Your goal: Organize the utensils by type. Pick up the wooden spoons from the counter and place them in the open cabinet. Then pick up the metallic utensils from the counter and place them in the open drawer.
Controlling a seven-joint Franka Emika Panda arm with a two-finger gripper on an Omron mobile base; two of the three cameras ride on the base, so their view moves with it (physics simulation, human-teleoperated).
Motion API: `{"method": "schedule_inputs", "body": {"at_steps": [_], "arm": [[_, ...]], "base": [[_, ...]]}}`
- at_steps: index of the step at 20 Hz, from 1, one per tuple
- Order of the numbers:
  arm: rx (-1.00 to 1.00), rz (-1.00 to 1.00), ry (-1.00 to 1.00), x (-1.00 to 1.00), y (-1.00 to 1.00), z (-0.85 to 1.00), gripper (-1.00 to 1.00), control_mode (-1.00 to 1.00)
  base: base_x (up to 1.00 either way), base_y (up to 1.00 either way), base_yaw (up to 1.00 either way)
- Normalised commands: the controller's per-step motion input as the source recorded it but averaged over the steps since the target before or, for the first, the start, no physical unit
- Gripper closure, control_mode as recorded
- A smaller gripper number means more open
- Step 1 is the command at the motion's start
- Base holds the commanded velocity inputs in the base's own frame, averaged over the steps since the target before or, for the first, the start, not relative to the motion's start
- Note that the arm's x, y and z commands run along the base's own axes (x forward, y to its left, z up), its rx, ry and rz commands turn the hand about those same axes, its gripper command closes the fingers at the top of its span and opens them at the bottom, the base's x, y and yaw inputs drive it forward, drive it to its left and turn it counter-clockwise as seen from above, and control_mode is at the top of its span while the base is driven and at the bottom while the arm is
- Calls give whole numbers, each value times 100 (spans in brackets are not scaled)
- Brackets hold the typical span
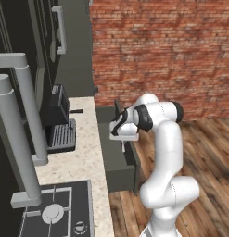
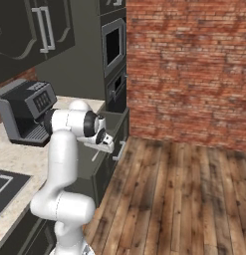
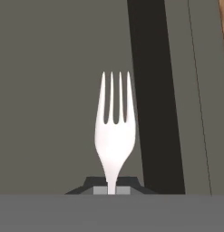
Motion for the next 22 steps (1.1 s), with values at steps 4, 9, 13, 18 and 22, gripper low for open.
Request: {"method": "schedule_inputs", "body": {"at_steps": [4,9,13,18,22], "arm": [[0,0,5,22,0,-30,100,-100],[0,0,4,24,0,-33,100,-100],[0,0,2,16,0,-32,100,-100],[0,0,0,0,-6,-24,100,-100],[0,0,0,0,-16,-22,100,-100]], "base": [[0,0,0],[0,0,0],[0,0,0],[0,0,0],[0,0,0]]}}
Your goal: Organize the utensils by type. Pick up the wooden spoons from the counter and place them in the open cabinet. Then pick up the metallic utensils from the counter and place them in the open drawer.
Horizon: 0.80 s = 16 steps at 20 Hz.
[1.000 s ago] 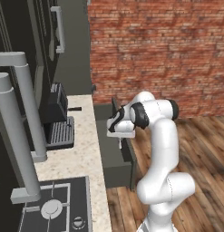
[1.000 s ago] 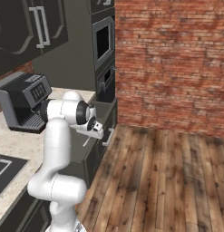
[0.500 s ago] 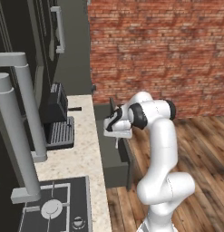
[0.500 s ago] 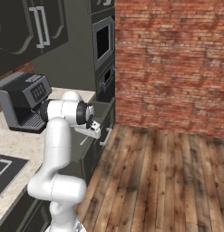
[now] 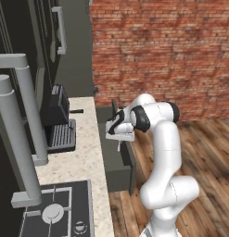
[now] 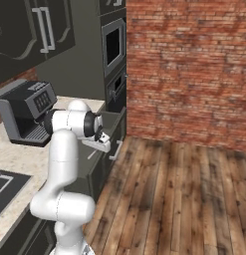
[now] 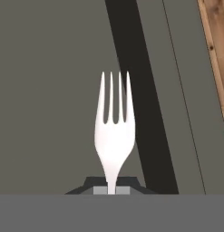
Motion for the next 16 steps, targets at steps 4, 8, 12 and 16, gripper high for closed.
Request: {"method": "schedule_inputs", "body": {"at_steps": [4,8,12,16], "arm": [[0,0,0,-1,-19,-22,100,-100],[0,0,0,-4,-20,-22,100,-100],[0,0,0,-2,-18,-21,100,-100],[0,0,0,0,-18,-21,100,-100]], "base": [[0,0,0],[0,0,0],[0,0,0],[0,0,0]]}}
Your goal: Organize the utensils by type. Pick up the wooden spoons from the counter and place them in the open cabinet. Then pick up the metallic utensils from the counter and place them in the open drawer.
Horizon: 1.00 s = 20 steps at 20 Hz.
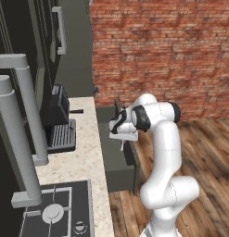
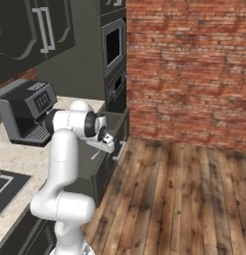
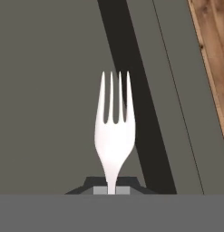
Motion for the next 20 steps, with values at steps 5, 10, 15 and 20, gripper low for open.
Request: {"method": "schedule_inputs", "body": {"at_steps": [5,10,15,20], "arm": [[0,0,0,-2,-20,-19,100,-100],[0,0,0,-2,-24,-18,100,-100],[0,0,2,-1,-25,-15,100,-100],[0,0,2,0,-25,-18,100,-100]], "base": [[0,0,0],[0,0,0],[0,0,0],[0,0,0]]}}
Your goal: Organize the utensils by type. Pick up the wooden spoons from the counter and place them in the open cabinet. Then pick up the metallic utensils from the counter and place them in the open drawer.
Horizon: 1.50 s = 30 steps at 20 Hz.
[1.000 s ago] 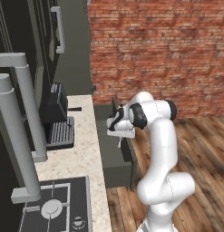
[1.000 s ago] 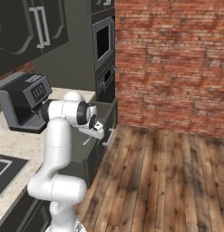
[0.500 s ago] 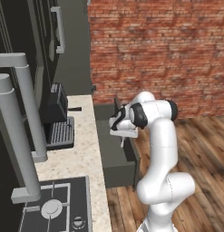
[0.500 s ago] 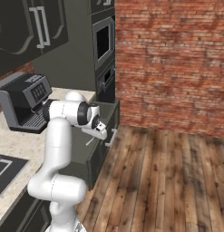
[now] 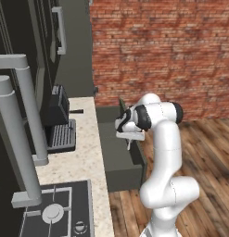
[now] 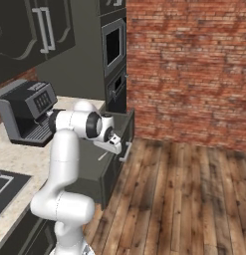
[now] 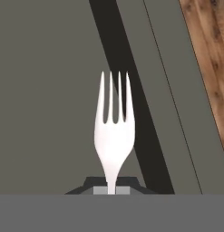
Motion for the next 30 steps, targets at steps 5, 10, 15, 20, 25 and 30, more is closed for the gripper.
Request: {"method": "schedule_inputs", "body": {"at_steps": [5,10,15,20,25,30], "arm": [[0,0,3,0,-28,-17,100,-100],[0,0,3,-3,-35,-17,100,-100],[0,0,2,-5,-41,-13,100,-100],[0,0,2,-8,-45,-8,100,-100],[0,0,0,-4,-42,-8,100,-100],[0,0,0,-1,-42,-8,100,-100]], "base": [[0,0,0],[0,0,0],[0,0,0],[0,0,0],[0,0,0],[0,0,0]]}}
